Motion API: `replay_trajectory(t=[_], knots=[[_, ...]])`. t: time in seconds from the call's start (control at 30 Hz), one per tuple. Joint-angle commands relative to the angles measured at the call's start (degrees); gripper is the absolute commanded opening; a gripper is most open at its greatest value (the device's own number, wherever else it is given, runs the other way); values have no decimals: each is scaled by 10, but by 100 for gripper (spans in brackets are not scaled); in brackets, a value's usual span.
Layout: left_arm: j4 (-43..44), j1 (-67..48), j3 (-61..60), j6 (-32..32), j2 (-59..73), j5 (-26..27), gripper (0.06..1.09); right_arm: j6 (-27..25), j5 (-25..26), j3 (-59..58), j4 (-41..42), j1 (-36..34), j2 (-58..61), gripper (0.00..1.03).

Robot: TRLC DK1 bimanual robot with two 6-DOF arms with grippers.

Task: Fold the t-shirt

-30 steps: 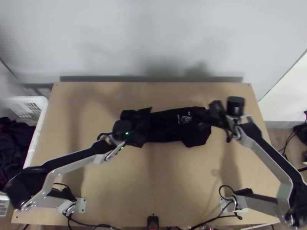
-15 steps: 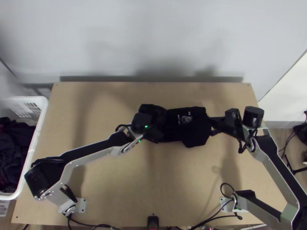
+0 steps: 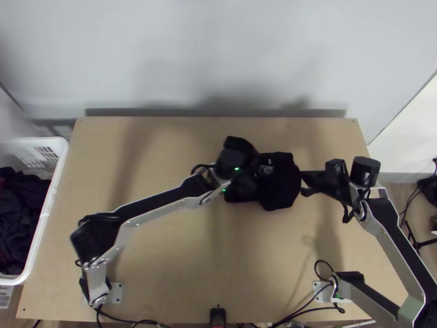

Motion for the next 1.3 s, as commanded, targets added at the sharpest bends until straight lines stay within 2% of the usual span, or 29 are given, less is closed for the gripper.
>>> replay_trajectory(t=[0.0,0.2,0.77,0.8,0.83,0.9,0.93,1.13,1.27], knots=[[-24,-30,123,30,91,7,10,-1,-1,-12,-5,-28,-7,3],[-81,-53,248,43,165,16,10,-1,-9,-14,-13,-62,-13,3],[-82,-87,321,79,285,42,11,3,-24,-20,-14,-133,-21,3],[-78,-88,323,79,292,42,16,3,-24,-20,-14,-134,-21,3],[-71,-89,327,76,300,41,32,4,-24,-20,-14,-136,-22,3],[-54,-89,334,76,314,35,87,5,-24,-20,-14,-137,-23,3],[-53,-89,343,77,321,32,105,6,-25,-20,-14,-137,-24,3],[-39,-87,355,77,323,28,105,6,-24,-20,-15,-139,-29,3],[-133,-82,355,68,287,43,105,6,-25,-22,-15,-139,-30,3]])
